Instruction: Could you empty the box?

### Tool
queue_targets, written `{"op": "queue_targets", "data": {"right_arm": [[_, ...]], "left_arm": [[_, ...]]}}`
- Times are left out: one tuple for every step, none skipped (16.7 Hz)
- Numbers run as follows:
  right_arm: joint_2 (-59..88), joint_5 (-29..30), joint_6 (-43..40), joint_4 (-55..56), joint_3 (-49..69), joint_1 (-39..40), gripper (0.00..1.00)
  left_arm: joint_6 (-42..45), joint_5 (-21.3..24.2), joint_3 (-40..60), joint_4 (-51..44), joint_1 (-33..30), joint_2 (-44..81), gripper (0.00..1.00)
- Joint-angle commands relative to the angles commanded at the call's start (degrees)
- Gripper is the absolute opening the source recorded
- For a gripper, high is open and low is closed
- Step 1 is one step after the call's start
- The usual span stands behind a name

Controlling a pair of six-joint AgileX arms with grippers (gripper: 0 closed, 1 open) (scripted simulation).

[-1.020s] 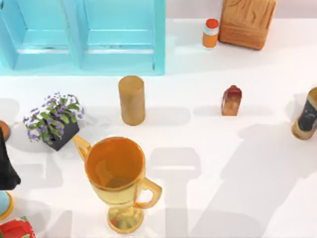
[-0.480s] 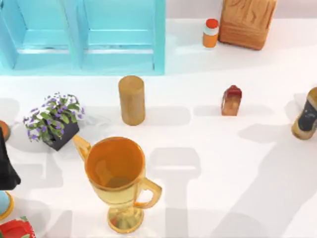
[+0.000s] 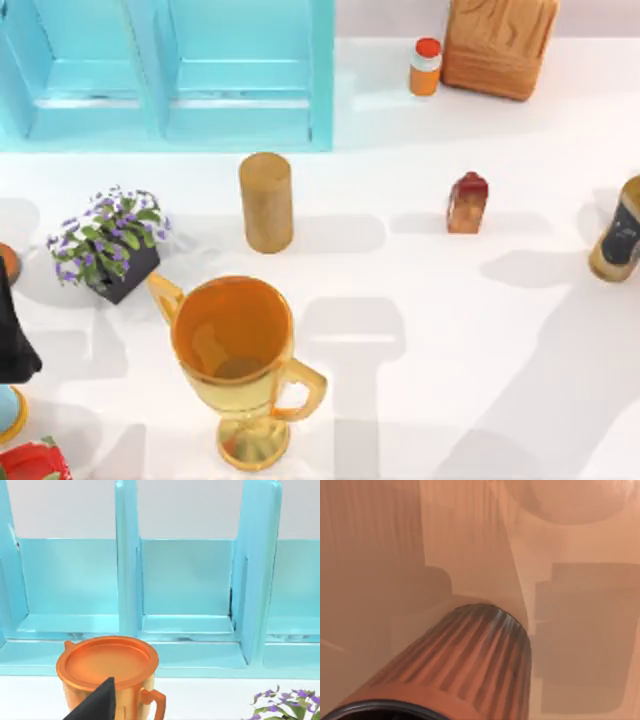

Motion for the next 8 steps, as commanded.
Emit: {"op": "queue_targets", "data": {"right_arm": [[0.00,0.00,0.00,0.00,0.00,0.00,0.77],[0.00,0.00,0.00,0.00,0.00,0.00,0.70],[0.00,0.00,0.00,0.00,0.00,0.00,0.62],[0.00,0.00,0.00,0.00,0.00,0.00,0.55],[0.00,0.00,0.00,0.00,0.00,0.00,0.47],[0.00,0.00,0.00,0.00,0.00,0.00,0.40],[0.00,0.00,0.00,0.00,0.00,0.00,0.32],[0.00,0.00,0.00,0.00,0.00,0.00,0.25]], "left_arm": [[0.00,0.00,0.00,0.00,0.00,0.00,1.00],[0.00,0.00,0.00,0.00,0.00,0.00,1.00],[0.00,0.00,0.00,0.00,0.00,0.00,1.00],[0.00,0.00,0.00,0.00,0.00,0.00,1.00],[0.00,0.00,0.00,0.00,0.00,0.00,1.00],[0.00,0.00,0.00,0.00,0.00,0.00,1.00],[0.00,0.00,0.00,0.00,0.00,0.00,1.00],[0.00,0.00,0.00,0.00,0.00,0.00,1.00]]}}
